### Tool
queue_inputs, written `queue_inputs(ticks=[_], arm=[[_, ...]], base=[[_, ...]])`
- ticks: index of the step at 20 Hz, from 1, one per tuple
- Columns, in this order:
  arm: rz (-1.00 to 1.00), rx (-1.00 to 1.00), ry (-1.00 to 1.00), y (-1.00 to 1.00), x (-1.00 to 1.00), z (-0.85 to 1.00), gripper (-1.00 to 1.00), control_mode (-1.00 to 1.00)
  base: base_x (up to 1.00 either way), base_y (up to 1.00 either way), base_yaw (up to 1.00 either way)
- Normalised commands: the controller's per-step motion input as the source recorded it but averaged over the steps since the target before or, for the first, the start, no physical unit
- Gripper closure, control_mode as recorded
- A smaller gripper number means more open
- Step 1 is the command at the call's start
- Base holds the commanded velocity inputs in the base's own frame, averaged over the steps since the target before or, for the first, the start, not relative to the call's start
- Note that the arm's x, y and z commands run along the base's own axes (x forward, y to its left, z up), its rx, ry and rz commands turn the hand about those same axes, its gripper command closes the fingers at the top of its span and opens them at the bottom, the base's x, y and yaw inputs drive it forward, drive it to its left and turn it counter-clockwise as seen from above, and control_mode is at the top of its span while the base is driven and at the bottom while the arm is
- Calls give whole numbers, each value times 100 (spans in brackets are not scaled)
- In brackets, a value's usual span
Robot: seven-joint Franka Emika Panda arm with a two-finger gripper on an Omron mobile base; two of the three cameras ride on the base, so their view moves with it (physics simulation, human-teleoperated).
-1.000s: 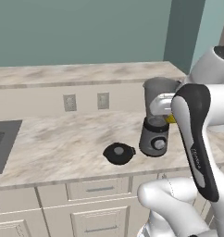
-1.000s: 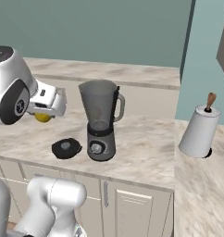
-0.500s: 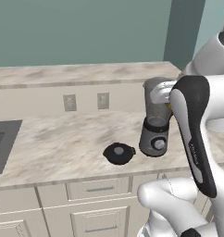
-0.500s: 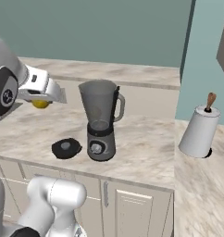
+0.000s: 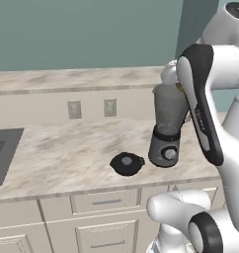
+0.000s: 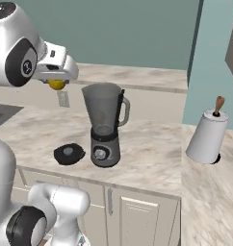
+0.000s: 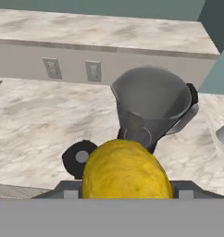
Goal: Grab the onion and lemon from the fridge, place them in the blender, close the lid, and turn on the blender to create a marinade.
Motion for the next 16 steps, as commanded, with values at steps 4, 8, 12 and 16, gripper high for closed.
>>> queue_inputs(ticks=[4,8,12,16], arm=[[2,0,0,-69,58,-1,100,-100],[5,0,0,-31,3,-3,100,-100],[0,0,3,0,3,-37,100,-100],[0,0,13,0,15,-62,100,-100]], base=[[0,0,0],[0,0,0],[0,0,0],[0,0,0]])
